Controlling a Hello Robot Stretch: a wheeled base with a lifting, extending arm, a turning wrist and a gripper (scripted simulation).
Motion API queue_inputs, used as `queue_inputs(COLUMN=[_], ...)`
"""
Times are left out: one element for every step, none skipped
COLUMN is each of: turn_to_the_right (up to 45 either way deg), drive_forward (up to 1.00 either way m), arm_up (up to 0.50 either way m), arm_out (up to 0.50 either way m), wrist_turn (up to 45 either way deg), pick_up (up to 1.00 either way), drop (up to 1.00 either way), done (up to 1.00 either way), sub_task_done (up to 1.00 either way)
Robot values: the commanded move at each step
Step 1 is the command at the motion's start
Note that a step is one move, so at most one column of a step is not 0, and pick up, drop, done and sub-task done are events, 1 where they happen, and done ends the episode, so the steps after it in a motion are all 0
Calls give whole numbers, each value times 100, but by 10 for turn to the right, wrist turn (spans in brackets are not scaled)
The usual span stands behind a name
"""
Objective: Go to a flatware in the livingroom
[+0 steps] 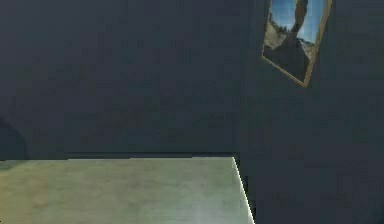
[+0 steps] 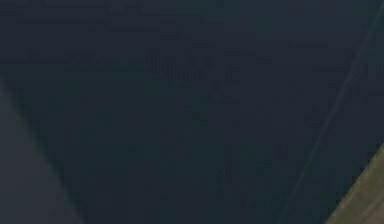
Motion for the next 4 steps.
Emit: queue_inputs(turn_to_the_right=[0,-450,-180,0], drive_forward=[45,0,0,50], arm_up=[0,0,0,0], arm_out=[0,0,0,0], wrist_turn=[0,0,0,0], pick_up=[0,0,0,0], drop=[0,0,0,0], done=[0,0,0,0], sub_task_done=[0,0,0,0])
